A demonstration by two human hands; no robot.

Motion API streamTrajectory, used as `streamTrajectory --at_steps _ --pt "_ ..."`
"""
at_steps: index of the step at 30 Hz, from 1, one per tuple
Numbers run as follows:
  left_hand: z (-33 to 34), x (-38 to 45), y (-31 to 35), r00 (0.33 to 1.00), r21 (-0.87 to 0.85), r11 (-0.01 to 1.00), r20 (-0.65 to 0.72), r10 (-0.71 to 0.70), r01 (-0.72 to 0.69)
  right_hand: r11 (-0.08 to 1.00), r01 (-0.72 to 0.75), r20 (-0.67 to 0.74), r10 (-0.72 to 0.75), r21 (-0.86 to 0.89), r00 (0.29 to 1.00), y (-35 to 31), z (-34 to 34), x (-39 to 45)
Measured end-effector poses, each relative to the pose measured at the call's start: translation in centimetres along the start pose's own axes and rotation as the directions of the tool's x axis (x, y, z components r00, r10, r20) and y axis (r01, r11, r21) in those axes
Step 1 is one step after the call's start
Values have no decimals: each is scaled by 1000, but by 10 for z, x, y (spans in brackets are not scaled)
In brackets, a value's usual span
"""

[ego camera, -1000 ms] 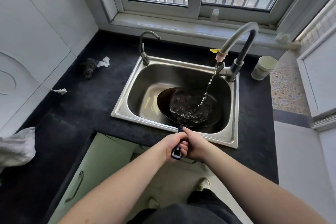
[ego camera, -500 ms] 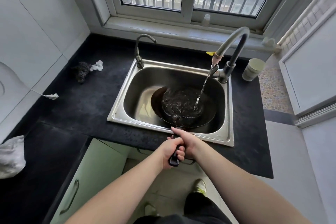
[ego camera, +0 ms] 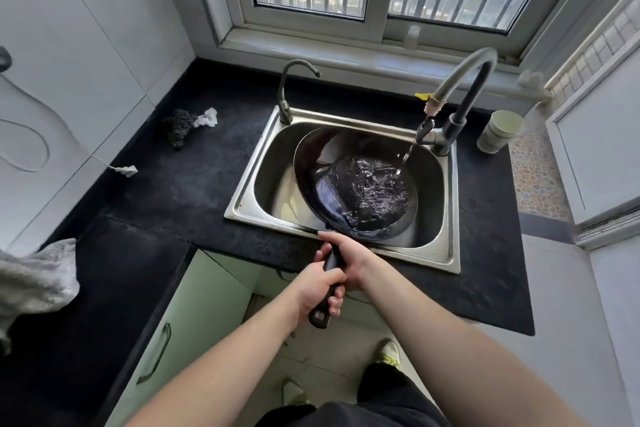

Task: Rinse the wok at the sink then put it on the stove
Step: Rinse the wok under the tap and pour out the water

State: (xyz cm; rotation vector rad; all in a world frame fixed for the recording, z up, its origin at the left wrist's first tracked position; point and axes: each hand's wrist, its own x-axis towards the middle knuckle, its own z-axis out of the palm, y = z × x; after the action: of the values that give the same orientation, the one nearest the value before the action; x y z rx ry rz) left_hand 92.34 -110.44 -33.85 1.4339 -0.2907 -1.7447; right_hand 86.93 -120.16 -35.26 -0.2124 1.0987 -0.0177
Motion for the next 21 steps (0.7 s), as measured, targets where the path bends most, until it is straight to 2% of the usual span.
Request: streamTrajectory --at_steps 5,8,14,21 --pt "-14 -13 -5 999 146 988 21 49 -52 997 56 -41 -59 -59 997 18 12 -4" --pt "-18 -19 -7 998 173 983 16 65 -66 992 109 -79 -114 -61 990 28 18 -6" --pt "-21 -24 -20 994 147 984 46 95 -101 978 207 -166 -211 -39 963 40 23 -11" --pt "-24 -27 -35 989 91 989 103 104 -113 925 321 -271 -368 -201 890 55 22 -10"
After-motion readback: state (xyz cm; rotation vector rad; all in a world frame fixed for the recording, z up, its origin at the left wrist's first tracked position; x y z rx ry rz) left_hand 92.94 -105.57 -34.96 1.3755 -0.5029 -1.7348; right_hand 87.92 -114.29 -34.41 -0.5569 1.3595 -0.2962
